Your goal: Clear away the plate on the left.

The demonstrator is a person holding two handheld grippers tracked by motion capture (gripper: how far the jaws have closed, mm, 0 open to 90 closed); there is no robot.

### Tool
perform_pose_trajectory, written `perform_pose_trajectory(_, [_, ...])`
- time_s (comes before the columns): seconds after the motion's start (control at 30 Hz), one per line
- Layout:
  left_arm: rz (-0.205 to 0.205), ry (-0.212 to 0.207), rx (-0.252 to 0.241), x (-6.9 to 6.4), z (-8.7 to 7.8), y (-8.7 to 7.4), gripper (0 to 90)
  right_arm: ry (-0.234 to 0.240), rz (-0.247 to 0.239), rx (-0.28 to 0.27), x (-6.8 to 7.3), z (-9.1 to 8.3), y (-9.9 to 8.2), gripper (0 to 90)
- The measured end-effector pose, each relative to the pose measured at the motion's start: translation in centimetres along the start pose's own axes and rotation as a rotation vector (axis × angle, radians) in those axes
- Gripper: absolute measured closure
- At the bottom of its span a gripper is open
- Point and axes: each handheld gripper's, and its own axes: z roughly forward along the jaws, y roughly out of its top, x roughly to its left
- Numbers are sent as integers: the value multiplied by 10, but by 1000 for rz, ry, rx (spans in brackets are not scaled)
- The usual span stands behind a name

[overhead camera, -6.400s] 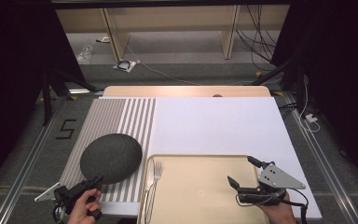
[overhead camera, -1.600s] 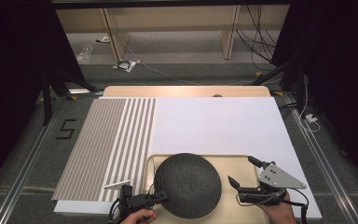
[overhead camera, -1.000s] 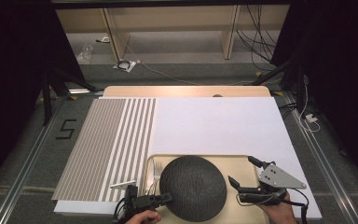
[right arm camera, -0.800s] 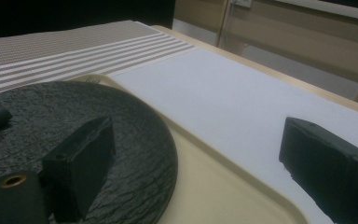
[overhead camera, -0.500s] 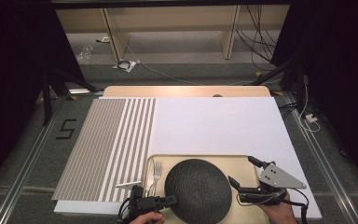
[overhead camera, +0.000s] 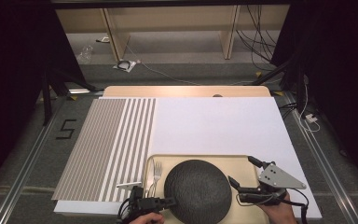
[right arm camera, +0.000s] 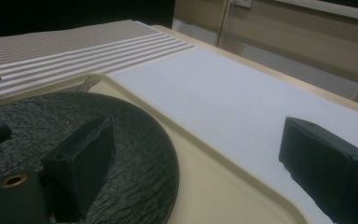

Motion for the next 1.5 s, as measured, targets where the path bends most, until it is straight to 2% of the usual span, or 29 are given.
perform_pose_trajectory(0.23, [8, 14, 5, 1, 0, 0, 804, 0, -3, 5, 0, 0, 0, 120])
perform_pose_trajectory(0.37, [3, 34, -5, 2, 0, 0, 760, -1, -5, 5, 0, 0, 0, 120])
perform_pose_trajectory(0.47, [13, 43, -5, 0, -1, 1, 707, 0, -5, 4, 0, 0, 0, 120])
perform_pose_trajectory(0.5, [23, 43, -3, 0, -1, 1, 699, 0, -6, 4, 0, 0, 0, 120])
perform_pose_trajectory(0.87, [28, 39, 14, -2, -1, 2, 571, 2, -7, 6, 1, 0, 0, 120])
perform_pose_trajectory(0.93, [45, 44, 21, -4, -1, 2, 536, 3, -6, 5, 1, 0, 0, 120])
perform_pose_trajectory(1.13, [68, 51, 30, -6, -1, 2, 493, 4, -6, 6, 1, 0, 0, 120])
perform_pose_trajectory(1.33, [60, 42, 35, -6, -2, 4, 479, 5, -4, 5, 1, 0, 0, 120])
perform_pose_trajectory(1.5, [75, 46, 32, -7, -4, 5, 469, 5, -4, 7, 1, 0, 0, 120])
